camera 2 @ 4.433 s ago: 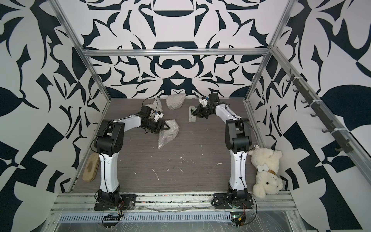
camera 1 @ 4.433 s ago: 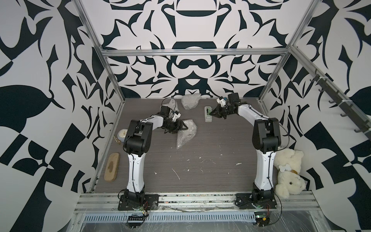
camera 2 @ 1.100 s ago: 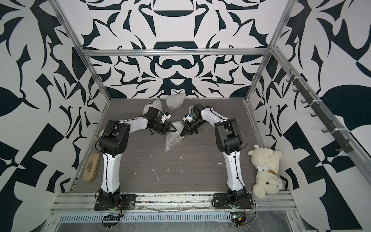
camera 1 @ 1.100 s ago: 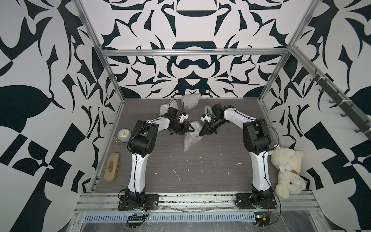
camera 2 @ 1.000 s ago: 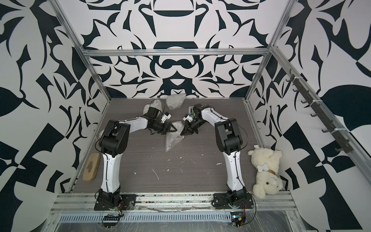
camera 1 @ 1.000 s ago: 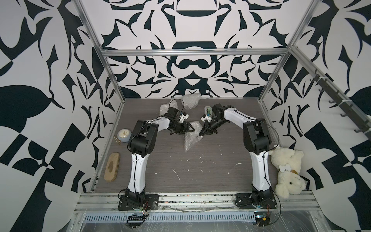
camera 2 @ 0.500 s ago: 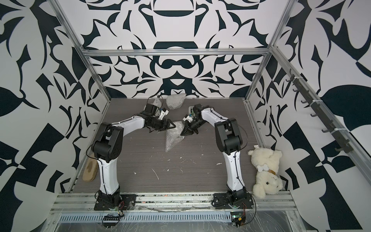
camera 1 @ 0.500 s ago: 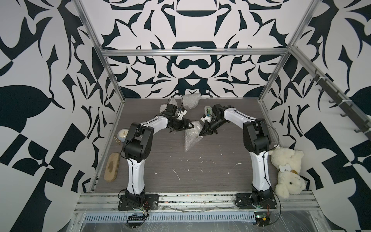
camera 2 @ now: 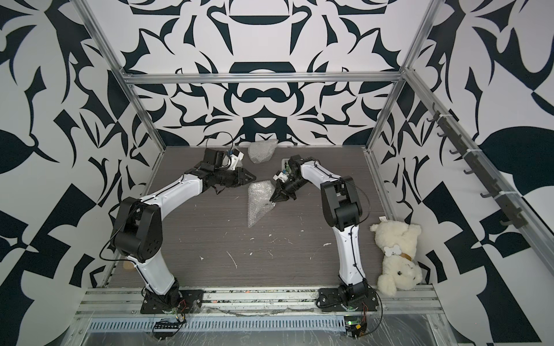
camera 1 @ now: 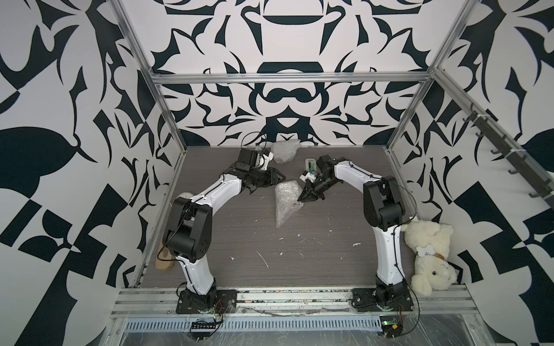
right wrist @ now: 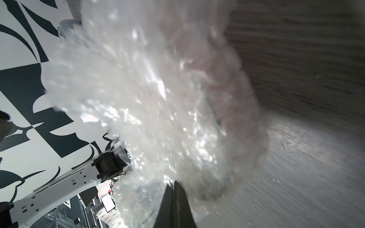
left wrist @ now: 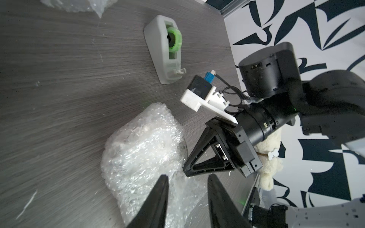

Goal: Wrap bowls in bubble wrap
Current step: Stick the tape on the bubble wrap.

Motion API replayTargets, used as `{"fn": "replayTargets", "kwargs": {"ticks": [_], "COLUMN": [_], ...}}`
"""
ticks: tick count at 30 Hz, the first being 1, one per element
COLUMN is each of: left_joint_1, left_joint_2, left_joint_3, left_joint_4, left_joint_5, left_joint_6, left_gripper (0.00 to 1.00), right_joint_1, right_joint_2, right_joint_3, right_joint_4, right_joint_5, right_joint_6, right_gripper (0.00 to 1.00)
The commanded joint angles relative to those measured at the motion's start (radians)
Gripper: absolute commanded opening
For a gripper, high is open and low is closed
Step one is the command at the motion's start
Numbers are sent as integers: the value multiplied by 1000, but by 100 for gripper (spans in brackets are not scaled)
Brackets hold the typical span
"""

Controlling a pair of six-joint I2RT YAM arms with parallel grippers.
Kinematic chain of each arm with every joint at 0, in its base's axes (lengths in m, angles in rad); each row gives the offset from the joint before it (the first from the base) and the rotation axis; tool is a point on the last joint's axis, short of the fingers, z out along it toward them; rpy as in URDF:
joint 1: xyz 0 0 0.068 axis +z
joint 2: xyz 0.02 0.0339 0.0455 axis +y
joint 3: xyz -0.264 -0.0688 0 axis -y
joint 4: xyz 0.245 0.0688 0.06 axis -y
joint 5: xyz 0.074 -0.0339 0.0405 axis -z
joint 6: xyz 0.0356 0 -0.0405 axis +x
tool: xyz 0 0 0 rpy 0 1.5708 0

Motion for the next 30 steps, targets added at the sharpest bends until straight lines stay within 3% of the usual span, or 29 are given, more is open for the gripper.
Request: {"fn": "replayTargets", "kwargs": {"ticks": [1, 5, 11, 24, 30], "left_joint_1": [-29, -97, -124, -120, -116], "left_joint_2": [-12, 39, 118, 303, 344], "left_joint_3": [-12, 4, 5, 4, 10], "left_joint_4": [6, 7, 54, 180, 113], "left_joint_5": [16, 28, 16, 14, -56], "left_joint_6": [-36, -63, -96, -151, -146], "left_gripper": [30, 21, 11, 11, 11], "right_joint_1": [-3, -3, -4, -5, -11], "right_joint_2": [-19, -20, -21, -31, -43], "right_joint_3": [-1, -4, -11, -25, -26], "right_joint_4": [-4, 2, 1, 8, 5], "right_joint_5": [2, 3, 3, 3, 0], "right_joint_6": [-2, -1, -3, -4, -7], "right_gripper": [0, 0, 0, 0, 0]}}
